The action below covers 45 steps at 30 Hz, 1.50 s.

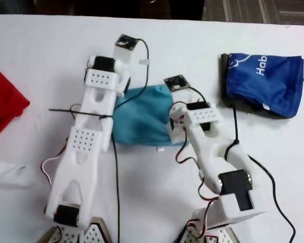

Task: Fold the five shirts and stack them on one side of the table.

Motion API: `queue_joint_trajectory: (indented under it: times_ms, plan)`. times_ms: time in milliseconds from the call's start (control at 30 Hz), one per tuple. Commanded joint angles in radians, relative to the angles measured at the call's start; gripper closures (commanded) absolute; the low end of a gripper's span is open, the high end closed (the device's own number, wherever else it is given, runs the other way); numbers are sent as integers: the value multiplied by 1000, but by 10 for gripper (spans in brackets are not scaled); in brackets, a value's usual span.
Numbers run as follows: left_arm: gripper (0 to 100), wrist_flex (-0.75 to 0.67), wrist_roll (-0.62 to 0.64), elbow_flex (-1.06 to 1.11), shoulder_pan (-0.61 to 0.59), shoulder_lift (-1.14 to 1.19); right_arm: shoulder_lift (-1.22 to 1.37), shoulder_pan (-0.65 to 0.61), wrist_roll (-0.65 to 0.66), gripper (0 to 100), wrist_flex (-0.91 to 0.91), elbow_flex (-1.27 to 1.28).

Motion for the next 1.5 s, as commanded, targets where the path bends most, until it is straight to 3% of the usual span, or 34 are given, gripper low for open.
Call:
queue_joint_trajectory:
  times_ms: [0, 233, 433, 533, 733, 967, 1200, 1333, 1467]
  plan:
    - [974, -51, 2, 58, -8, -44, 4, 38, 5, 975, 36, -34]
    - [974, -54, 2, 45, -31, -60, -1, 36, 58, 975, 36, -43]
    - [973, 117, 2, -183, -48, -83, -145, 38, 58, 975, 88, -86]
    - [973, 133, 2, -94, -61, -160, -252, 39, 51, 975, 139, -147]
    - [973, 133, 5, 188, -84, -394, -288, 90, 49, 975, 125, -307]
    - [972, 97, 6, 835, -11, -766, 24, 90, 49, 975, 128, -594]
    - [972, -331, 18, 1512, 3, -1066, 367, 88, 48, 975, 232, -925]
    - [972, -474, 20, 1704, 35, -1162, 496, 85, -8, 975, 321, -1119]
    - [972, -532, 21, 1753, 54, -1177, 576, 41, -18, 975, 429, -1310]
